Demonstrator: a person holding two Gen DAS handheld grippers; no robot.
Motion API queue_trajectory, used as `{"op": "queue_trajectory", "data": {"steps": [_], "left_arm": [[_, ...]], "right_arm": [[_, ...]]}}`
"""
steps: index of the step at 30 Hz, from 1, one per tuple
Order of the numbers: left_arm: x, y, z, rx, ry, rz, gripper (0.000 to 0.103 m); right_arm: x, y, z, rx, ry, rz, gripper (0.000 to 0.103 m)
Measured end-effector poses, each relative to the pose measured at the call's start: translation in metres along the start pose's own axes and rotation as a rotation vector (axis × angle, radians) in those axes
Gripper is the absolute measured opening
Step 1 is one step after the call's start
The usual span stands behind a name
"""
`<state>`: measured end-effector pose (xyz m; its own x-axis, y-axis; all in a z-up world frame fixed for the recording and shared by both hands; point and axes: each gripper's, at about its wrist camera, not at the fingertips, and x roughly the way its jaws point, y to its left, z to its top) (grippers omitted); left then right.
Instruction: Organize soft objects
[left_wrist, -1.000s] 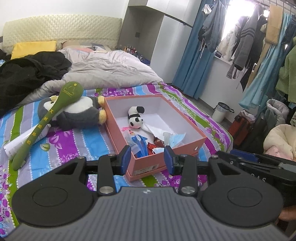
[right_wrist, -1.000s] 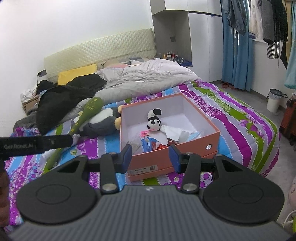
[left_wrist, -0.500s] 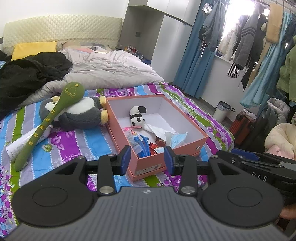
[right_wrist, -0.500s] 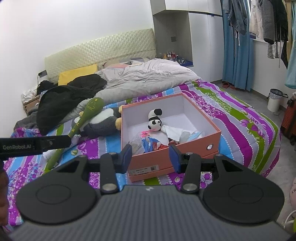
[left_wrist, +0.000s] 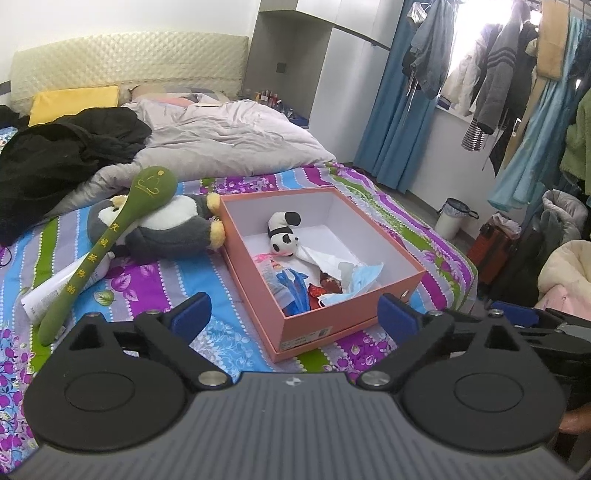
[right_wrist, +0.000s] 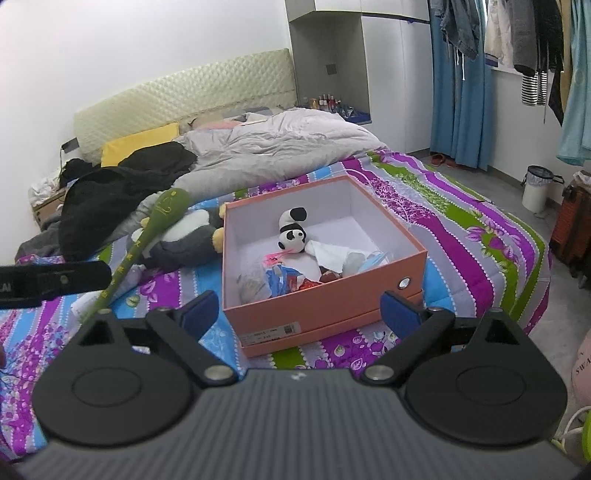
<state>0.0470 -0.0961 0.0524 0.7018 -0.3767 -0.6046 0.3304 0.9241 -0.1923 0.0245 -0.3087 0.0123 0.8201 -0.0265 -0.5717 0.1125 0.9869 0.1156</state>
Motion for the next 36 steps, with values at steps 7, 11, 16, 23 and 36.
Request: {"op": "queue_trajectory", "data": {"steps": [7, 11, 16, 23, 36], "left_arm": [[0.0029, 0.001, -0.0008, -0.005, 0.011, 0.005, 0.1], [0.0029, 0.0014, -0.0009, -0.008, 0.011, 0.008, 0.1], [0.0032, 0.0008, -0.0014, -0.005, 0.016, 0.014, 0.102], [0.0048, 0.0004, -0.0024, -0.013, 0.029, 0.018, 0.103], [0.0052, -0.0014, -0.0028, -0.01, 0.036, 0.027, 0.103]], "right_arm": [[0.0002, -0.0008, 0.0005, -0.004, -0.005, -0.017, 0.096], [0.0004, -0.0013, 0.0009, -0.001, -0.004, -0.013, 0.096], [0.0009, -0.0006, 0.0012, -0.002, -0.003, -0.01, 0.096], [0.0008, 0.0007, 0.0011, -0.005, -0.004, -0.009, 0.096], [0.0003, 0.0027, 0.0022, -0.01, -0.006, -0.005, 0.096]]}}
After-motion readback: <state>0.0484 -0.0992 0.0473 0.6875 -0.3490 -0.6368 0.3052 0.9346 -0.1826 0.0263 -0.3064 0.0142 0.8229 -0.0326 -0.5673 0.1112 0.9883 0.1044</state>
